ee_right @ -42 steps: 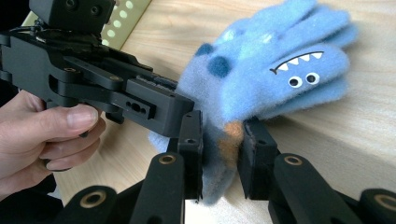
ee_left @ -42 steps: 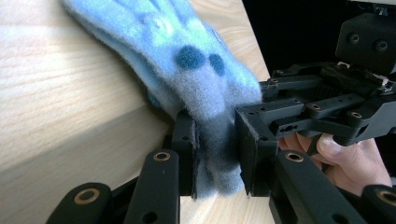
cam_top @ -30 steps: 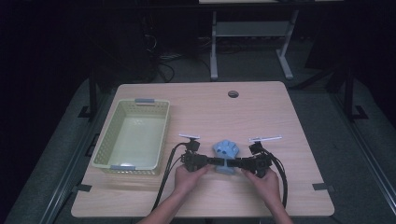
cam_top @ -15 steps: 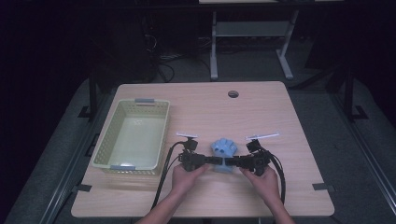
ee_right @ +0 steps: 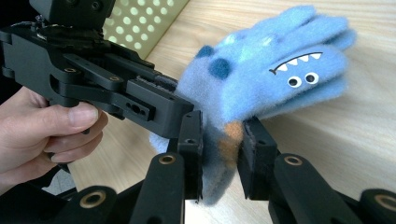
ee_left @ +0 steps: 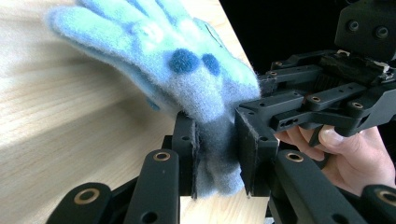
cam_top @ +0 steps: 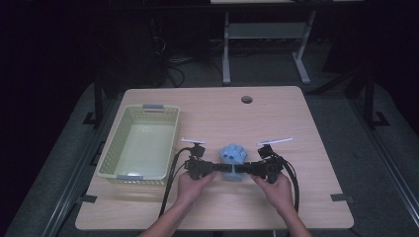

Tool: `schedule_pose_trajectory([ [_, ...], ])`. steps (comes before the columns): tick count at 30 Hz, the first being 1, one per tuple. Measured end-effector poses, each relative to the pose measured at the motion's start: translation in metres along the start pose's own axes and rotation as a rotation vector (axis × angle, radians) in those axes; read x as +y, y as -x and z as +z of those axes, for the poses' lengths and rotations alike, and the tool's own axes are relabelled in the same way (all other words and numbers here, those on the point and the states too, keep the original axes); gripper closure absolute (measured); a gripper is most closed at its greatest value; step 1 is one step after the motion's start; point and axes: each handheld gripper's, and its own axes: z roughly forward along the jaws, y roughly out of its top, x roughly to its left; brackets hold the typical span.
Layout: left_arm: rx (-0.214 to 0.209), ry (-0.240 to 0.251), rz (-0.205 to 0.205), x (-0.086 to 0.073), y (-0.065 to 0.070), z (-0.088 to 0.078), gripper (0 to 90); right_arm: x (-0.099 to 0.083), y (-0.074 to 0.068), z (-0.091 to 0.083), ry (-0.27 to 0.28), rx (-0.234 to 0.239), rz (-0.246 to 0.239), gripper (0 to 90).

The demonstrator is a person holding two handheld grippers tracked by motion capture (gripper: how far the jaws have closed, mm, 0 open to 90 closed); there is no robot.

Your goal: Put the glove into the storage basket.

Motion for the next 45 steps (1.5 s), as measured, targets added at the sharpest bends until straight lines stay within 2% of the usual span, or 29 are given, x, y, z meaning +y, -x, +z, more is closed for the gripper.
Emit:
schedule_pose_trajectory([
  [3, -0.006, 0.012, 0.008, 0.003, 0.000, -0.005, 70.5, 0.005, -0.003, 0.000, 0.003, 0.004, -0.016, 72.8],
  [4, -0.008, 0.015, -0.002, 0.003, 0.001, -0.006, 70.5, 0.007, -0.004, 0.000, 0.005, 0.007, -0.019, 72.8],
  [9, 0.003, 0.023, 0.019, 0.006, 0.007, -0.012, 70.7, 0.013, -0.008, -0.002, 0.011, 0.016, -0.026, 72.9],
  [15, -0.012, 0.038, 0.023, 0.011, 0.010, -0.022, 70.7, 0.019, -0.016, -0.005, 0.026, 0.033, -0.022, 72.9],
  [21, -0.028, 0.048, 0.026, 0.014, 0.011, -0.033, 70.8, 0.027, -0.024, -0.006, 0.042, 0.049, -0.043, 72.9],
  [27, -0.026, 0.049, 0.031, 0.015, 0.011, -0.042, 70.8, 0.030, -0.029, -0.001, 0.040, 0.069, -0.045, 72.9],
  [34, -0.038, 0.062, 0.034, 0.018, 0.012, -0.054, 70.8, 0.038, -0.037, 0.001, 0.040, 0.080, -0.075, 72.9],
  [45, -0.041, 0.073, 0.041, 0.024, 0.012, -0.073, 70.8, 0.051, -0.049, 0.007, 0.041, 0.098, -0.090, 72.9],
])
